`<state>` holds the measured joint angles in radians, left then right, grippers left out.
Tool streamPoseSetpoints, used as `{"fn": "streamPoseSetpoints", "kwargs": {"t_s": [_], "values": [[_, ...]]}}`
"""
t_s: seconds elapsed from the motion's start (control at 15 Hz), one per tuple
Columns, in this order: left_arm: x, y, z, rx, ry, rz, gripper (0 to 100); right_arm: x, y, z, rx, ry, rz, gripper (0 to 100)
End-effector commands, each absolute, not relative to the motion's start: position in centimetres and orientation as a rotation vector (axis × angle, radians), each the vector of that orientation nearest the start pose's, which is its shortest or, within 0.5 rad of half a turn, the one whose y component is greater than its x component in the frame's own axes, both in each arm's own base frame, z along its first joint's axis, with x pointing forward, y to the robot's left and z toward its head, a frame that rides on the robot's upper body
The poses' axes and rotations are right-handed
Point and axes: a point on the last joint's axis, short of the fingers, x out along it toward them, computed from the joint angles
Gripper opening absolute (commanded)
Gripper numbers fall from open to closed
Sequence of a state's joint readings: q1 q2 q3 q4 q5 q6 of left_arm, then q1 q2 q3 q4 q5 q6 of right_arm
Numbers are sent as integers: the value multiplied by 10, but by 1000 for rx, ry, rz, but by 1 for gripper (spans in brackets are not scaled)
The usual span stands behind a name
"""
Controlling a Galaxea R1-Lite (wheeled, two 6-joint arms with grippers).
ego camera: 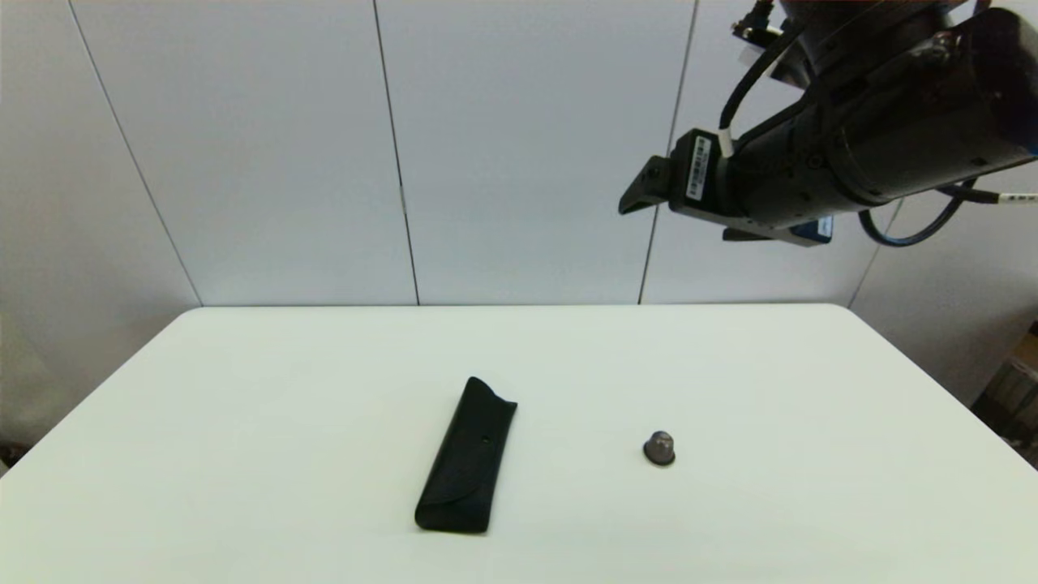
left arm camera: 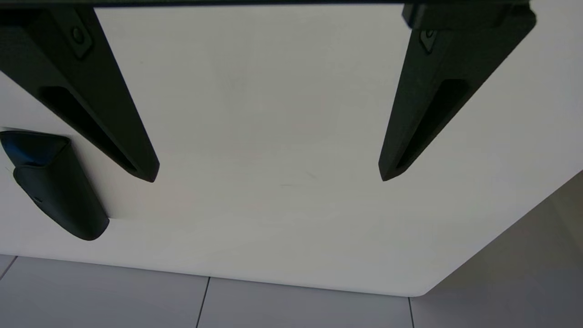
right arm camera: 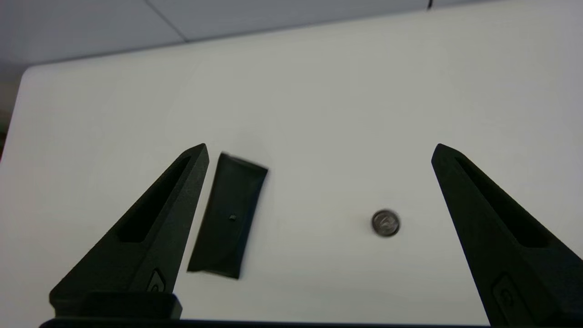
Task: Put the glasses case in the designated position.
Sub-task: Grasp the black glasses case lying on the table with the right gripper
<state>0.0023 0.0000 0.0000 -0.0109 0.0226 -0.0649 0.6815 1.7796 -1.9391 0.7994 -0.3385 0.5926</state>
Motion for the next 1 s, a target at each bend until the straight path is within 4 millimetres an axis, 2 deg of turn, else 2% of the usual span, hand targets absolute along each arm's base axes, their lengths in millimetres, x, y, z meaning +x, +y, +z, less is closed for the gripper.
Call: {"fn": "streamPoseSetpoints", "kwargs": {"t_s": [0.07, 0.4, 0.8, 1.0], "values": [[-23, 0, 77, -66, -12, 26, 100, 233, 205, 320, 314, 742, 153, 100], [-23, 0, 77, -66, -12, 26, 100, 226, 206, 317, 388, 832, 162, 100], [-23, 0, 76, -66, -9, 26, 100, 219, 205, 315, 421, 959, 231, 100], [-23, 0, 76, -66, -9, 26, 100, 213, 210, 308, 409, 1043, 246, 100]]}}
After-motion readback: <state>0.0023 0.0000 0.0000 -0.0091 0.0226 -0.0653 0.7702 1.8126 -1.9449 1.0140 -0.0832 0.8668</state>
